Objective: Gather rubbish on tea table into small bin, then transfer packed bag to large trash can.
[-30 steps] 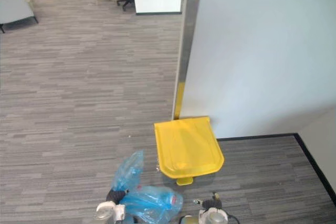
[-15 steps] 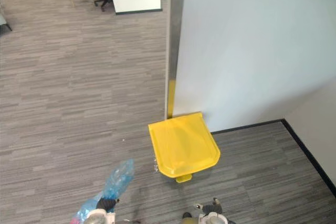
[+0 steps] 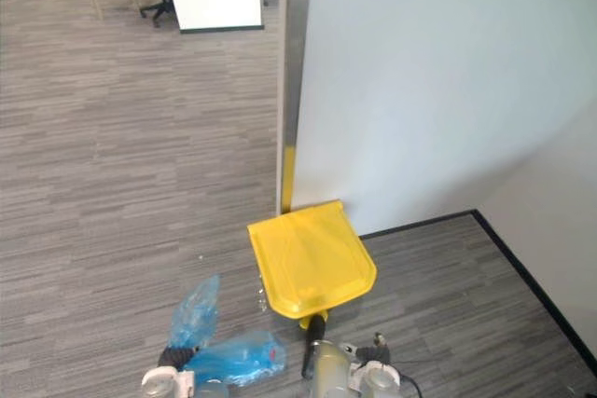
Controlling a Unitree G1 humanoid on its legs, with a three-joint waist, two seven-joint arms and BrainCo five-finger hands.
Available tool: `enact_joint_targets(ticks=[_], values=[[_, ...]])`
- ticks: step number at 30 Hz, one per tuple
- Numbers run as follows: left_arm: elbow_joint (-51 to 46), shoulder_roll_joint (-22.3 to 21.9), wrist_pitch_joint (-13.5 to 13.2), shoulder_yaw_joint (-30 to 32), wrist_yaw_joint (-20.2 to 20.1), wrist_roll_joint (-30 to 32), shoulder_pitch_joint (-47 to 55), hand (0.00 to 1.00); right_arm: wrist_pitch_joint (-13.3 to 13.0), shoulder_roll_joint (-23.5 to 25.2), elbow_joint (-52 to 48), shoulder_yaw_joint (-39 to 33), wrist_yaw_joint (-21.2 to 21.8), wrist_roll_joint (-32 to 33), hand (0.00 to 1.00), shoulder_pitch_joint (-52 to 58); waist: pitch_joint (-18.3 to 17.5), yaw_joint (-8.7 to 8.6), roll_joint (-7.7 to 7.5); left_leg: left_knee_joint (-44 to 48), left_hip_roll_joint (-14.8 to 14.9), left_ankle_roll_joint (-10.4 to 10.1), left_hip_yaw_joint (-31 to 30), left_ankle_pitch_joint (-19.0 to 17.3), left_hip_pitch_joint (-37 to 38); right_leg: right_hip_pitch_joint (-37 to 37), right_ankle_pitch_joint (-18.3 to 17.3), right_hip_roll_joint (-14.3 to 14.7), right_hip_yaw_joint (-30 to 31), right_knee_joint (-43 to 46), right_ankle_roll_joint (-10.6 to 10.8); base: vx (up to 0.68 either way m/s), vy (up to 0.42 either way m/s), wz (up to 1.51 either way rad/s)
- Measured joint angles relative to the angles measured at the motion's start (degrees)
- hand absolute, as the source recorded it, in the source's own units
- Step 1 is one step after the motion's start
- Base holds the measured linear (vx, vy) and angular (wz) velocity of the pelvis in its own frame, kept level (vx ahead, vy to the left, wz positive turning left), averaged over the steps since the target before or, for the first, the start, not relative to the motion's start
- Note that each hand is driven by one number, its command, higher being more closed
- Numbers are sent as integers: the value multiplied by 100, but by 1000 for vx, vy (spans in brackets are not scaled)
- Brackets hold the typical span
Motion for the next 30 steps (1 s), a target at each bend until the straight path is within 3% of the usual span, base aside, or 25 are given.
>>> enact_joint_targets(ticks=[2, 4, 5, 8, 11, 21, 27, 29, 30], values=[[-23, -141, -3, -17, -11, 0, -132, 100, 0, 1, -114, -42, -8, -3, 0, -33, 110, -15, 34, 4, 16, -47, -150, -66, 11, -28, 2, -1, -80, 260, -7, 200, -114, 41], [-36, -217, -4, -40, -26, 2, -177, 100, 27, 14, -183, -44, -8, -7, 0, 24, 122, 3, -32, 52, 84, -102, -348, -167, 136, -42, -143, -36, -156, 778, -186, 172, -117, 45], [-35, -221, -4, -29, -26, 4, -180, 100, 21, 32, -200, -51, -4, -7, 0, 59, 113, 11, -55, 91, 138, -131, -469, -227, 214, -51, -406, -63, -237, 1093, -201, 167, -106, 26], [-34, -264, 16, 9, -23, 67, -213, 100, 25, 129, -234, -164, 1, -12, 0, 80, 97, 24, -68, 216, 239, -184, -730, -310, 196, -95, -719, -105, -427, 1522, -259, 147, -71, 32], [-34, -288, 14, 15, -17, 88, -261, 100, 24, 118, -245, -138, 3, -14, 0, 63, 56, 64, -60, 232, 255, -202, -839, -312, 23, -253, -844, -179, -551, 1673, -260, 99, -35, 12], [-541, -101, -13, -44, -9, -9, -502, 100, 38, 12, -511, 692, 1, -213, 0, -387, 131, 132, 49, 1211, 408, -226, -1306, -287, -1437, -879, -774, -336, -1021, 1718, -287, 11, -14, 25], [-1135, -75, -79, -118, 99, -29, -582, 100, 6, -114, -1744, 1380, -38, -171, 0, -1032, 418, 169, 123, 1282, 517, -154, -1384, -278, -1830, -1031, -495, -211, -1144, 1374, -341, -93, -53, 5], [-1343, -52, -97, -237, 106, -60, -591, 100, -20, -181, -1942, 1457, -56, -162, 0, -1250, 486, 208, 125, 1278, 550, -16, -1392, -383, -1901, -1065, -434, -167, -1162, 1288, -302, -136, -65, -6], [-1619, -18, -110, -340, 107, -132, -648, 100, -44, -314, -2207, 1550, -141, -158, 0, -1574, 557, 307, 72, 1302, 570, -37, -1383, -401, -2065, -1217, -281, -92, -1099, 1200, -305, -137, -70, -19]])
